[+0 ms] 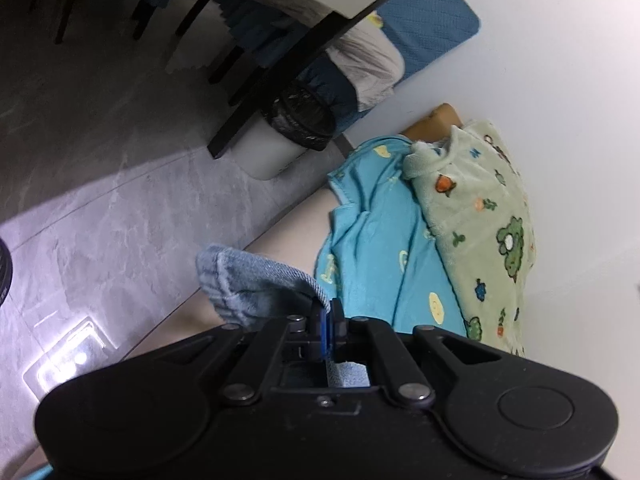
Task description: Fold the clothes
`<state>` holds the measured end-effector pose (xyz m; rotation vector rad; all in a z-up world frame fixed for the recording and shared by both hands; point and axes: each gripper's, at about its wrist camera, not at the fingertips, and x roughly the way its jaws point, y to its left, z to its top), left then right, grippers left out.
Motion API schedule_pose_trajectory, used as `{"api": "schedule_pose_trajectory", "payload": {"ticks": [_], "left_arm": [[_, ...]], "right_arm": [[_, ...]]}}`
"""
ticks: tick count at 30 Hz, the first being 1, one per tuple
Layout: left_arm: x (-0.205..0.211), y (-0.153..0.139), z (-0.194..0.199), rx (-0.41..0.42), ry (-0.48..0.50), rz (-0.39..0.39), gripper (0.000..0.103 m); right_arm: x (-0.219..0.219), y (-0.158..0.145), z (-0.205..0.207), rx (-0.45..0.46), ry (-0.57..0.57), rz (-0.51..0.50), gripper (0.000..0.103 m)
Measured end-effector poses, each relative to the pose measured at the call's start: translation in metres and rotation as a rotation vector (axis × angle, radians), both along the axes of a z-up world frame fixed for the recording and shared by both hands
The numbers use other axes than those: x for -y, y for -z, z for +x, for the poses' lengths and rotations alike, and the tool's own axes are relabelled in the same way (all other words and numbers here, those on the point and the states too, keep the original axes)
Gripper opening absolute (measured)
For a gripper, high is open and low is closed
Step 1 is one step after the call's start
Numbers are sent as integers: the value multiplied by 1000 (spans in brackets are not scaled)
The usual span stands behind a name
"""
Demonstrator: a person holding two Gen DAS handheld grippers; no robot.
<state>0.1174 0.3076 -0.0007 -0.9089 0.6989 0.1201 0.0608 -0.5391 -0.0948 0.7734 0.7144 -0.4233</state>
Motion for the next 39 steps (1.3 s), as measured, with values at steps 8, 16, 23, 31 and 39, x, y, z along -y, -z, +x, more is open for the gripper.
{"api": "schedule_pose_trajectory", "payload": {"ticks": [8,16,23,31,39], "left_arm": [[14,-31,15,63,23,66,1],[11,-41,38,62,-4,79,1],[1,-45,9,121,2,51,1],[1,-15,-42,93,63,-9,1],[-5,25,-83,-27,63,-106,1]], "right_arm": [[38,50,16,7,156,171,51],[27,-32,69,138,87,-5,19],[27,-129,108,339,26,-98,18],[60,-97,51,383,35,-83,18],[78,0,-23,109,41,-63,18]]}}
